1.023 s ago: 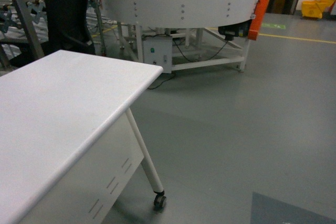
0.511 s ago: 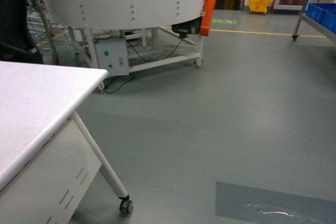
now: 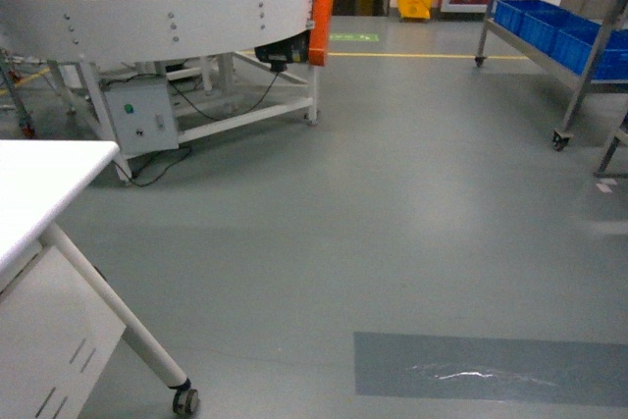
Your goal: Pick red block from blue box to shelf
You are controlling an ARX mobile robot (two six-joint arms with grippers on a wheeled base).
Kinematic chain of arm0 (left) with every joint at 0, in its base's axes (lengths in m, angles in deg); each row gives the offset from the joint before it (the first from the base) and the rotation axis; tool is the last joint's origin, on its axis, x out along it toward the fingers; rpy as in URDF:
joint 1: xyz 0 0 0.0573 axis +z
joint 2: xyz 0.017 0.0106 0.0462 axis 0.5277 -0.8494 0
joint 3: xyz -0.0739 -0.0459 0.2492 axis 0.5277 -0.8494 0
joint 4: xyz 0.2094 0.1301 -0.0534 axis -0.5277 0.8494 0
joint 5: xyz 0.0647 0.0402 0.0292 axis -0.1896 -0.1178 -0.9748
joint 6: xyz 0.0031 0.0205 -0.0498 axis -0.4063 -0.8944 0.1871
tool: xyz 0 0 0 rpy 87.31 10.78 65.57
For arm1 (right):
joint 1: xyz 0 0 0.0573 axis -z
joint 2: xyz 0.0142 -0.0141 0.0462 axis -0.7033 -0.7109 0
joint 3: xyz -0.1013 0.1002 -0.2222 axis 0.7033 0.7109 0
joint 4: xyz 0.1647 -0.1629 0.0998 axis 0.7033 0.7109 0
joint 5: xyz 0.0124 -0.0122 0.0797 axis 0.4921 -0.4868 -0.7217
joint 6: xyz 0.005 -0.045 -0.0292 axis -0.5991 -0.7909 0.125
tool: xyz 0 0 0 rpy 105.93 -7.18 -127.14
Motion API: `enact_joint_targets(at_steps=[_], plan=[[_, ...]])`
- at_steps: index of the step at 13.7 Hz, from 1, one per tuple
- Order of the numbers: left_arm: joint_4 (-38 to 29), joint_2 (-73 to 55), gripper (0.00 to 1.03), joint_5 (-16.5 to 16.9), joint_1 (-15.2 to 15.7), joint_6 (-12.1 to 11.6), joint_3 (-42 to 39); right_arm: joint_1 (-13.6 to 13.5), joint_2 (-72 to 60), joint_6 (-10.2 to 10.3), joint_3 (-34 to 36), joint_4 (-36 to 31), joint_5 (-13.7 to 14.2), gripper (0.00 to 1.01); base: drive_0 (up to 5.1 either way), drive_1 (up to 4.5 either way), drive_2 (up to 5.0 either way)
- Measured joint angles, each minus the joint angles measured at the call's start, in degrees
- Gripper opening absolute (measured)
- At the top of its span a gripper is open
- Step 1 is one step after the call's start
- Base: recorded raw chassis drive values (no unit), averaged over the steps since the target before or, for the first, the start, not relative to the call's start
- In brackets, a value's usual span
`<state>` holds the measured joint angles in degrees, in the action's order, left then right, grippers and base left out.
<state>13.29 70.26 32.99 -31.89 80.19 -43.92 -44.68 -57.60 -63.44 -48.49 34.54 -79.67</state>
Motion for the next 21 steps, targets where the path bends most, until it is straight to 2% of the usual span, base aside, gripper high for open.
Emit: enact_joint_targets(at_steps=[5,21], plan=[[0.00,0.00,0.98,0.02,0.00,0.00,0.00,0.00,0.00,0.00,0.00,0.00,0.00,0.28,-1.2,-1.20,-1.2],[0.04,0.00,0.98,0.00,-0.02,0.00,0.00,0.00,0.00,0.00,0.00,-0.07,0.09,0.28,0.4,3.87,-4.0]])
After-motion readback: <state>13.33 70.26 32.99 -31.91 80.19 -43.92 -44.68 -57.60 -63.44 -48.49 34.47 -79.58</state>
